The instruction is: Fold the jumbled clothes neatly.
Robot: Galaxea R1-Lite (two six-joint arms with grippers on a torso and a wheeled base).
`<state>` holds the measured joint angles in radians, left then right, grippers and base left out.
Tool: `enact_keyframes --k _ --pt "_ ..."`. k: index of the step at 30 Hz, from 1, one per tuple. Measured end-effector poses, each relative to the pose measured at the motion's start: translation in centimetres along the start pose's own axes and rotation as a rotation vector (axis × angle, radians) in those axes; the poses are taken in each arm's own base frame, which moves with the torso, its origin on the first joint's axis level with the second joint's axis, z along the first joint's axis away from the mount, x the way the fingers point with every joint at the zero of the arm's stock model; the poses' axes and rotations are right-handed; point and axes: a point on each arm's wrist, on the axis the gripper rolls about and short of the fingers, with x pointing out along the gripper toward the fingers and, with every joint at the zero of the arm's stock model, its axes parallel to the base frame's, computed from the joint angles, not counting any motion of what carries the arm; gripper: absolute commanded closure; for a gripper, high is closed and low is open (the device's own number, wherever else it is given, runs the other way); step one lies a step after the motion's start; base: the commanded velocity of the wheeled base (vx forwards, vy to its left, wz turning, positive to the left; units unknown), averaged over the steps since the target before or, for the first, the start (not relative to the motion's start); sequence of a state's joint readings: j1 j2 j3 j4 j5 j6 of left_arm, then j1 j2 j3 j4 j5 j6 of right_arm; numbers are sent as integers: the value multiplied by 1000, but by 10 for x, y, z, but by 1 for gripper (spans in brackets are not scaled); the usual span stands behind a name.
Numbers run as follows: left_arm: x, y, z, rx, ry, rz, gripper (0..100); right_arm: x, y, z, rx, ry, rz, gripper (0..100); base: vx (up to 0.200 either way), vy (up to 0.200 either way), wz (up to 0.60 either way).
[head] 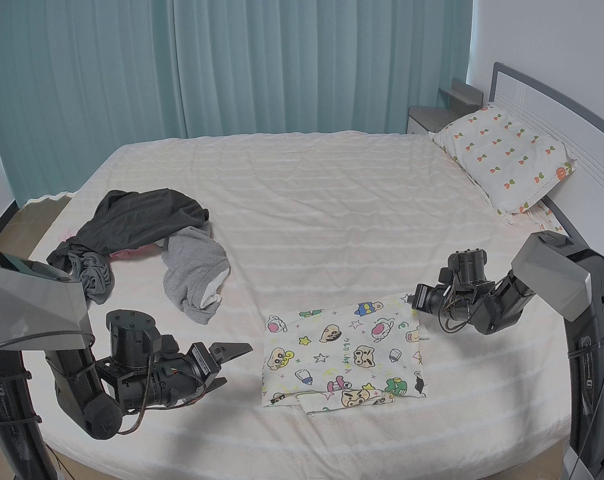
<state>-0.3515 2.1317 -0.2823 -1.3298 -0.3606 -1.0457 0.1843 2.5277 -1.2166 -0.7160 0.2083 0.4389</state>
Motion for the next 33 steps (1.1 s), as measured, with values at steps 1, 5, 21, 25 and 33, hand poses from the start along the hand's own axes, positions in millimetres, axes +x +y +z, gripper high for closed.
enact_keyframes --k 1,5,21,25,33 --pt "0 0 0 0 0 0 0 0 0 0 0 0 0 100 0 0 0" --pt "0 0 0 0 0 1 0 0 -1 1 1 -3 -3 100 0 0 0" --pt "1 0 0 1 0 1 0 -5 -6 1 -2 0 -34 0 0 0 0" --pt "1 1 0 2 -2 3 0 -11 -4 0 4 7 -34 0 0 0 0" --pt "5 -1 3 21 -26 -26 0 -44 8 -17 54 71 -43 0 0 0 0"
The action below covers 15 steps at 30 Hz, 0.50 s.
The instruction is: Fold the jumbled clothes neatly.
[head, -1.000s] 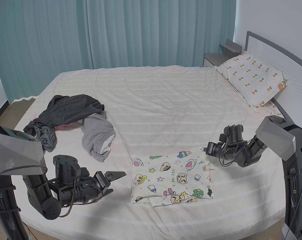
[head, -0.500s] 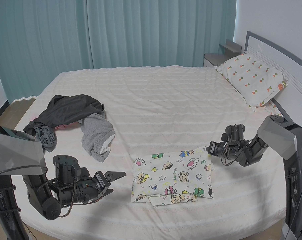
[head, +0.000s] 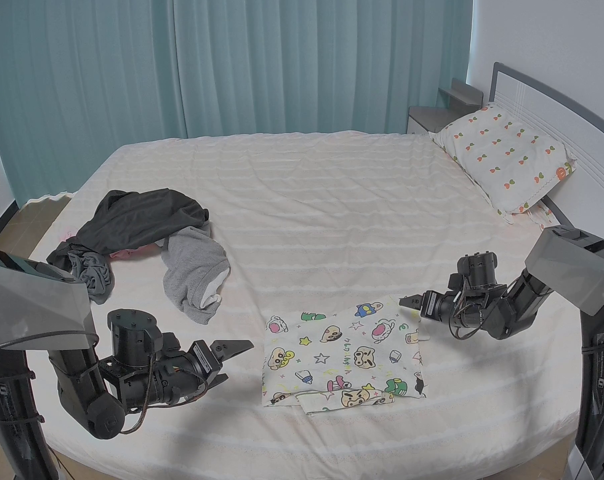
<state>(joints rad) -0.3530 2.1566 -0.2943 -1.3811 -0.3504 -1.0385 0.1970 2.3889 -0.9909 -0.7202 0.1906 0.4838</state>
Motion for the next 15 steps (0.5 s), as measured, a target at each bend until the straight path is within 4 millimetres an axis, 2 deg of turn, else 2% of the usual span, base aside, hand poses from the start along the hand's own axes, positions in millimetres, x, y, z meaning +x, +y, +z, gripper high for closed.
enact_keyframes --k 6,12,15 --pt "13 0 3 44 -36 -33 0 -23 5 -22 45 -3 25 0 0 0 0" --pt "42 2 8 209 -46 -40 0 -34 10 -36 96 -83 100 0 0 0 0" --pt "61 8 8 273 7 23 0 -36 9 -44 115 -87 112 0 0 0 0"
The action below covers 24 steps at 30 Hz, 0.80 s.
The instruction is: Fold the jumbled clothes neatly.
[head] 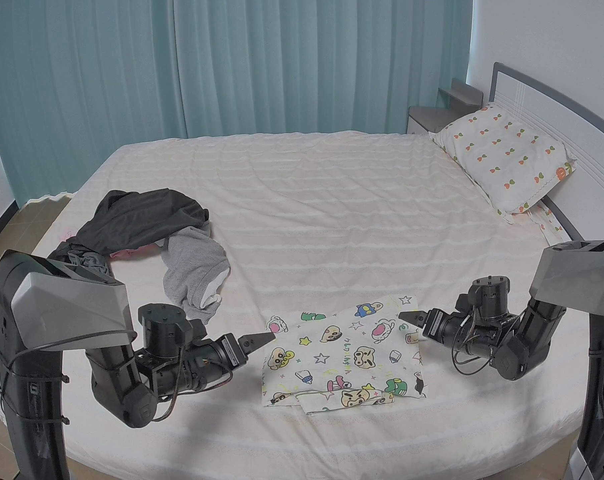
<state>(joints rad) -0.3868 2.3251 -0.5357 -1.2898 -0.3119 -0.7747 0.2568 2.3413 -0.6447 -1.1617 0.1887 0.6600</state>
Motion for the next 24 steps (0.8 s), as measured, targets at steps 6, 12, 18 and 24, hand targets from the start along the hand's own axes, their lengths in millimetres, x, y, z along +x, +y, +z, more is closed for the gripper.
enact_keyframes --k 6,12,18,24 --pt "26 6 0 89 126 98 0 -2 -1 -11 12 11 9 0 0 0 0" --pt "51 -5 14 146 124 83 0 -3 0 -18 14 26 13 0 0 0 0" --pt "73 -9 15 172 149 84 0 -3 1 -21 12 31 16 0 0 0 0" --pt "83 -6 13 201 176 106 0 -3 1 -22 13 34 16 0 0 0 0"
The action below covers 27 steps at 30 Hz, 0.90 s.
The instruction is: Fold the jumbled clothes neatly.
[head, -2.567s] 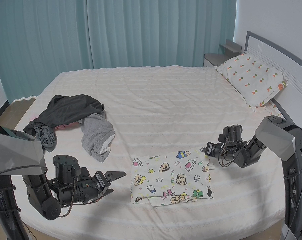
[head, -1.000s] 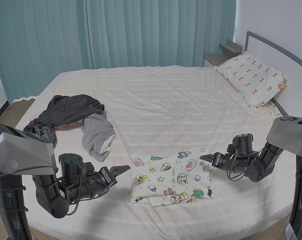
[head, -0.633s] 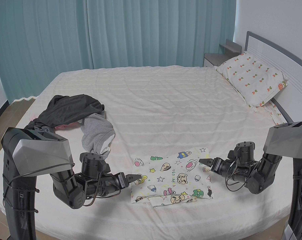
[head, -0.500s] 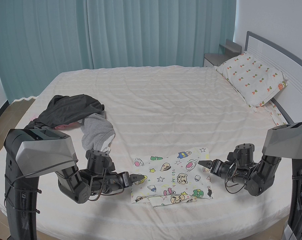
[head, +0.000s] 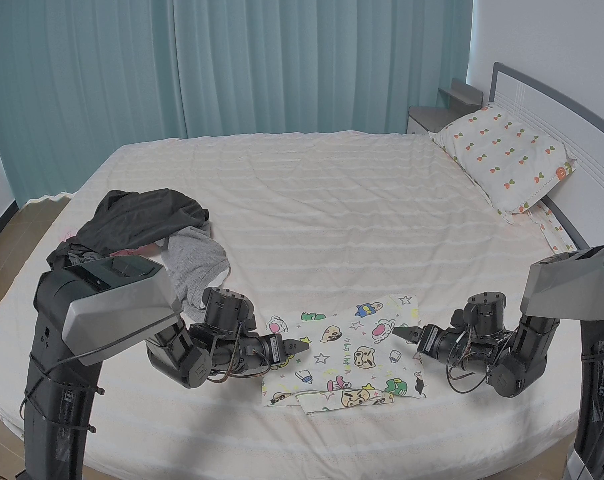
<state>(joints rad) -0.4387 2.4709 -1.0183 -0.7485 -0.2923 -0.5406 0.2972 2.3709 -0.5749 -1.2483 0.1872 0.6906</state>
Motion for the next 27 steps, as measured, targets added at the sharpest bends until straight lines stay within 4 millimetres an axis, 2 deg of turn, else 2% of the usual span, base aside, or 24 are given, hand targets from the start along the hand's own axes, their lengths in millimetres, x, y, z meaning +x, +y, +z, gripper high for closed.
enact_keyframes --k 7,8,27 --pt "11 -1 2 16 -20 11 0 0 1 0 -4 -5 5 0 0 0 0" --pt "12 -1 2 17 -19 10 100 0 1 1 -6 -11 10 0 0 0 0" --pt "13 1 -3 4 -8 91 100 2 -1 0 -2 -20 13 0 0 0 0"
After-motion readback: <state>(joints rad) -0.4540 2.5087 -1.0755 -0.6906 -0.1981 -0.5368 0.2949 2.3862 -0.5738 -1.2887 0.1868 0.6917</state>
